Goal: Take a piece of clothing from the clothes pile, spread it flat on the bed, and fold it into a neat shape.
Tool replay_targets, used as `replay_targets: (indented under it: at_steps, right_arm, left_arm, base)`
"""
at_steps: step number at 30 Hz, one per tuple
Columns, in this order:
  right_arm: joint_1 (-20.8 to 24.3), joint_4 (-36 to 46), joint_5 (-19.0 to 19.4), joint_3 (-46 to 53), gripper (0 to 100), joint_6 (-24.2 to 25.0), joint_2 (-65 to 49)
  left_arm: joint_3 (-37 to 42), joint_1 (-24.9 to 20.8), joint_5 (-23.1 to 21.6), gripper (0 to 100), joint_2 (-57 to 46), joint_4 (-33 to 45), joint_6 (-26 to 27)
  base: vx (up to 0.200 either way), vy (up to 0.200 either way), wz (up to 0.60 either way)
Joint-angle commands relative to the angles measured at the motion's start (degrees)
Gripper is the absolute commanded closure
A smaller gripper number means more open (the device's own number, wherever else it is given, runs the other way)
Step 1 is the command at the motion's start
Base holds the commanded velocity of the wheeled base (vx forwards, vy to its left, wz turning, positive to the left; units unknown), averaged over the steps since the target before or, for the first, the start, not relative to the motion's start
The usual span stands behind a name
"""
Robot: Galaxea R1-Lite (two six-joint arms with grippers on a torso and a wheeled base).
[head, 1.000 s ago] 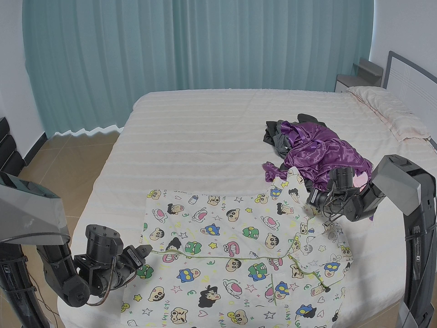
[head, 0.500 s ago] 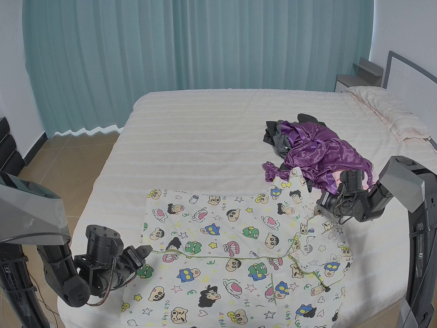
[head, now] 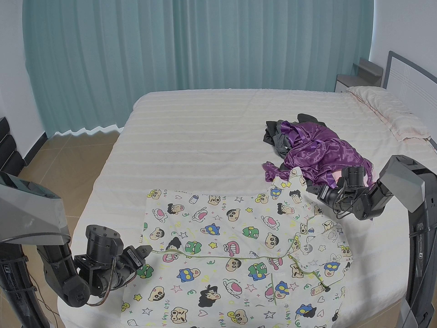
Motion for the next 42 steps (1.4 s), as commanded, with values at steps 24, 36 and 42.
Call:
replay_targets:
  at_steps: [24,36,42]
  right_arm:
    - [0.7,2.1,3.1,-0.3,100,5.3,0.4]
    - [-0.1,1.8,2.7,4.7,100,4.4,-1.3]
    - [-0.1,1.7,2.5,4.8,0,4.5,-1.7]
  left_arm:
    - [0.1,0.0,0.0,0,0.1,0.0,-0.2]
    - [0.2,0.0,0.1,0,0.5,0.0,0.0]
    - [0.1,0.0,0.1,0,0.6,0.0,0.0]
  base:
    - [0.000,0.000,0.00]
    - [0.000,0.000,0.00]
    - [0.000,0.000,0.00]
